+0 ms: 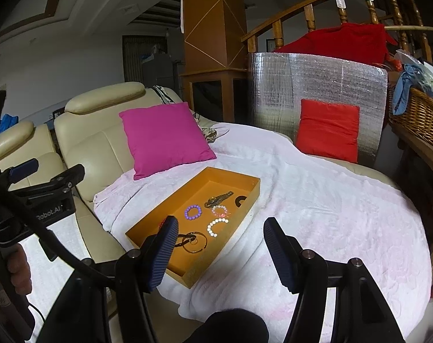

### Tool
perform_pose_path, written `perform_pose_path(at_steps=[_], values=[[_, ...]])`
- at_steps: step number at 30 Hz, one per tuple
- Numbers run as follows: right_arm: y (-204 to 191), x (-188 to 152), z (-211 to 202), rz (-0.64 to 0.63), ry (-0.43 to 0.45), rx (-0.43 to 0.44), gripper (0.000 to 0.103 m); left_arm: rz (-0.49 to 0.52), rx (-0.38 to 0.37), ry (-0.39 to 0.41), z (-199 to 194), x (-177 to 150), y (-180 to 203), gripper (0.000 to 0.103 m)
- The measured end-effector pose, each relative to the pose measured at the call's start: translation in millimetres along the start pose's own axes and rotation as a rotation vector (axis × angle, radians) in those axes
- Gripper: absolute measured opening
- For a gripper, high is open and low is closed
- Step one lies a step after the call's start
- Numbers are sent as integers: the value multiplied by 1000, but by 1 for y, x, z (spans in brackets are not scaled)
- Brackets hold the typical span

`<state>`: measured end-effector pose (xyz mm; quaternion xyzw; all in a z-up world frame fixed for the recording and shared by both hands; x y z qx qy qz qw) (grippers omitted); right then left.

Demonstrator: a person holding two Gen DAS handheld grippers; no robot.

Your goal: Organize jewelry

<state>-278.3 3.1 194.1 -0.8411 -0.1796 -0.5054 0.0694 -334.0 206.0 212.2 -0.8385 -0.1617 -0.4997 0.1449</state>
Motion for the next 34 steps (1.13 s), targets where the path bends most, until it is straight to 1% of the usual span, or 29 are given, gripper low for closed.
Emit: perform_pose_path(at_steps=[16,26,30,32,34], values=[[-11,6,7,-26,2,-2,66,-16,3,-12,7,-2,-9,94],[-19,13,28,-32,-11,9,66,-13,23,-28,21,0,-12,94],[-15,15,42,-22,-25,22,66,-3,-12,-14,27,3,-1,94],[-4,16,49,3,-27,30,66,43,-57,-19,33,7,21,94],[19,16,60,50,-42,14,66,89,-123,-28,43,10,49,94]])
Point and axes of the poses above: each gripper's, at about its wrist camera, not at the fingertips, and z roughly the way its jaws point, y to its right, x to its top, the point moved 1 cm from there along z, roughly the way its jaws point, and after that the axes turned 11 degrees about -x, right-handed, at the moved point
